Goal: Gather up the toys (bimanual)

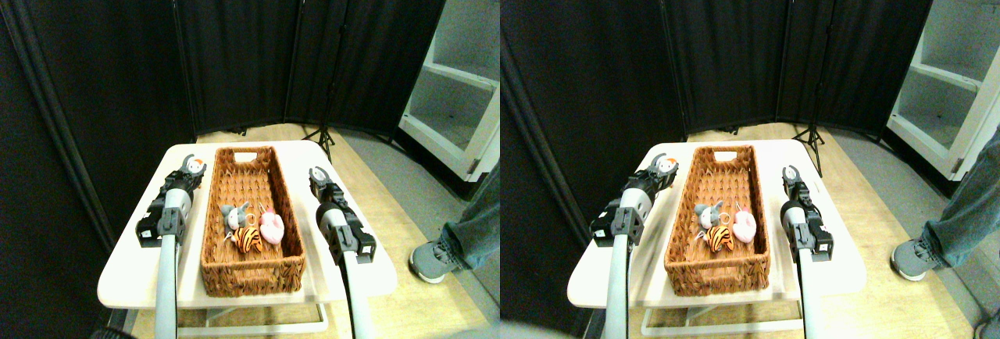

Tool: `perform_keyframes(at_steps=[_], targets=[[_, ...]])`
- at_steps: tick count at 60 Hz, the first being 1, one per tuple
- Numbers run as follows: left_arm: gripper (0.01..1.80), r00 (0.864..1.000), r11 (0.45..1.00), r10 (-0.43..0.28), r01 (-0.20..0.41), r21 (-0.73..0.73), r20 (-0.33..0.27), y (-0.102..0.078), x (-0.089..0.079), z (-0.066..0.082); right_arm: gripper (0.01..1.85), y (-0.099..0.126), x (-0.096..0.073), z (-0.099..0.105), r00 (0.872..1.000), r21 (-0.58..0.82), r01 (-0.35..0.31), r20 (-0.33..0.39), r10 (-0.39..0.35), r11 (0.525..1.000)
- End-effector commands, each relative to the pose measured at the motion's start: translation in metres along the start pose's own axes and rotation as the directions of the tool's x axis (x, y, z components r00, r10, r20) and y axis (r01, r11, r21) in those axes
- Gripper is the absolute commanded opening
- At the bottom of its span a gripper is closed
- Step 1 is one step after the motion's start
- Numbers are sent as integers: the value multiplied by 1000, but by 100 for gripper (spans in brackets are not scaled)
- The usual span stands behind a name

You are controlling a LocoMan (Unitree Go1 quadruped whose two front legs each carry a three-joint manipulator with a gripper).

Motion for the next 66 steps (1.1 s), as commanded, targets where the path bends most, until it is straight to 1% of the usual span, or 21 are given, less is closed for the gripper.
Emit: perform_keyframes(at_steps=[1, 3, 7, 9, 12, 18, 22, 24, 35, 36, 40, 43, 47, 48, 49, 50, 52, 57, 62, 64, 66], targets=[[1, 998, 998, -61, 61, 12, -3, -21, 2, -6, 1, 3, 0, 2, 999, -16, -34, 8, 34, 999], [1, 998, 998, -65, 65, 8, -7, -23, 3, -7, 1, 3, 0, 2, 999, -15, -35, 9, 35, 999], [1, 996, 997, -80, 80, -15, -24, -37, 5, -17, 1, 1, -1, 2, 999, -9, -38, 13, 38, 999], [1, 997, 997, -79, 78, -20, -23, -39, 5, -18, 1, 1, -1, 2, 999, -10, -39, 14, 39, 999], [1, 995, 995, -92, 90, -44, -28, -50, 6, -28, 1, 0, -2, 2, 999, -5, -41, 15, 41, 999], [1, 994, 985, -107, 101, -136, -38, -63, 9, -44, 1, -1, -3, 4, 999, 26, -34, 6, 34, 999], [1, 991, 984, -127, 119, -135, -49, -65, 12, -51, 1, 0, -4, 5, 999, 2, -48, 4, 48, 999], [1, 990, 982, -128, 118, -147, -57, -66, 14, -55, 1, 0, -5, 6, 998, -75, -59, 17, 61, 995], [1, 990, 979, -121, 107, -176, -68, -64, 21, -69, 1, -2, -4, 9, 998, -9, -57, 14, 57, 998], [1, 991, 979, -115, 101, -176, -70, -63, 21, -70, 1, -2, -4, 9, 998, -27, -62, 15, 62, 998], [1, 992, 981, -103, 90, -170, -66, -60, 22, -71, 1, -3, -4, 9, 998, -51, -60, 21, 61, 997], [1, 992, 984, -107, 98, -146, -59, -56, 23, -70, 1, -3, -4, 9, 999, -11, -51, 17, 51, 999], [1, 993, 986, -106, 97, -137, -59, -53, 23, -70, 1, -3, -4, 10, 999, -18, -51, 19, 51, 999], [11, 994, 985, -92, 81, -154, -66, -53, 22, -69, 1, -2, -5, 10, 999, -20, -45, 24, 46, 999], [11, 994, 985, -92, 81, -154, -66, -53, 22, -69, 1, -2, -5, 10, 999, -20, -45, 24, 46, 999], [19, 993, 983, -88, 74, -171, -79, -52, 21, -68, 1, -2, -5, 9, 999, -15, -41, 22, 42, 999], [23, 993, 982, -89, 74, -173, -82, -52, 21, -68, 1, -2, -5, 9, 999, -13, -41, 21, 41, 999], [51, 991, 982, -74, 52, -184, -113, -51, 19, -67, 1, -2, -2, 8, 999, 6, -42, 8, 42, 999], [62, 991, 980, -52, 28, -197, -122, -49, 17, -66, 1, -2, -2, 7, 999, 4, -52, -3, 52, 999], [69, 991, 978, -43, 15, -210, -130, -48, 15, -65, 1, -1, -2, 7, 999, 53, -38, -6, 39, 998], [69, 991, 978, -43, 15, -210, -130, -48, 15, -65, 1, -1, -2, 7, 999, 53, -38, -6, 39, 998]])
